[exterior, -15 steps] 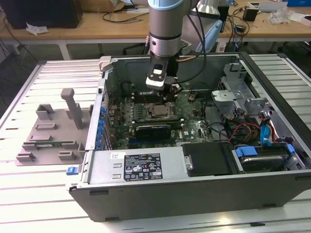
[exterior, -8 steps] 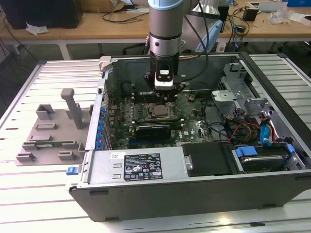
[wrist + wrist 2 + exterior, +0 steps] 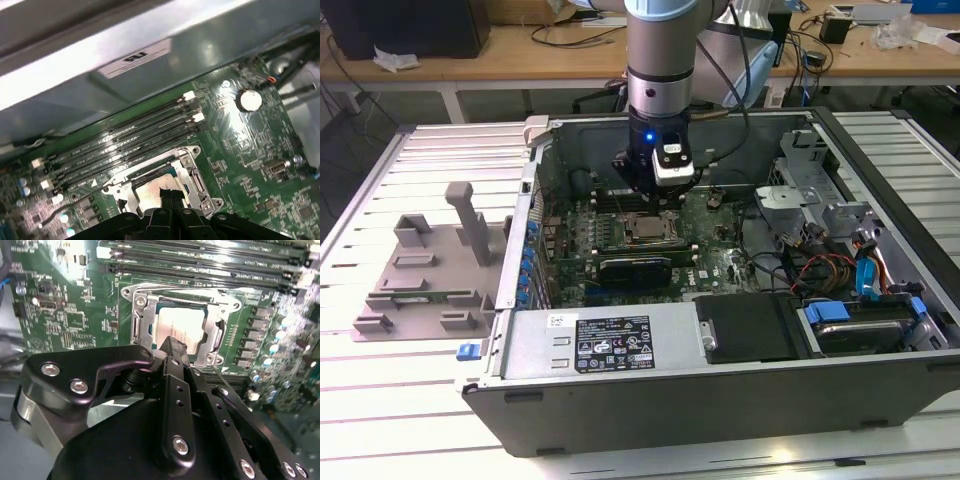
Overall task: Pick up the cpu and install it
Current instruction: 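Close the cpu cover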
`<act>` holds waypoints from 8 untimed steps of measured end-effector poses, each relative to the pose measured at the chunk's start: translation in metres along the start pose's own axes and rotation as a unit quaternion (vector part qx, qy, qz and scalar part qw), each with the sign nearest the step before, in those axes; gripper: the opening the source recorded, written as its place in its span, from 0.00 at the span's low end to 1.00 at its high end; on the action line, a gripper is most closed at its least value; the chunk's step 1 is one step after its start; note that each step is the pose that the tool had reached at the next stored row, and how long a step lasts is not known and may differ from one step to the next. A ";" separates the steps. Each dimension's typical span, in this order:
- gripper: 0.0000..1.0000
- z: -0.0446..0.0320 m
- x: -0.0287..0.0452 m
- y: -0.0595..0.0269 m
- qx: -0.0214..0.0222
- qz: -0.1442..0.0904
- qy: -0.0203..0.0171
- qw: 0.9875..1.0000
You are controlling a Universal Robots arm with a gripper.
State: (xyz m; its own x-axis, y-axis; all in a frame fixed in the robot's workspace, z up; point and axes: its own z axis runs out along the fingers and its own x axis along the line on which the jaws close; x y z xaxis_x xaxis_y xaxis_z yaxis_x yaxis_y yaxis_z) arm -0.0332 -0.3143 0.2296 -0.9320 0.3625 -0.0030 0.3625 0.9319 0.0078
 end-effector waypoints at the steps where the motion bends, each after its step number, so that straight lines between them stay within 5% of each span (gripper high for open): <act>1: 0.11 0.0001 0.0000 0.0000 0.000 -0.014 0.000 1.000; 8: 0.11 0.0003 0.0000 0.0000 0.000 -0.090 0.001 0.996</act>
State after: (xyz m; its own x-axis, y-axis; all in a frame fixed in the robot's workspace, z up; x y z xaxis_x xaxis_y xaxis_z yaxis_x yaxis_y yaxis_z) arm -0.0331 -0.3143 0.2292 -0.9820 0.1889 -0.0030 0.1889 0.9820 0.0077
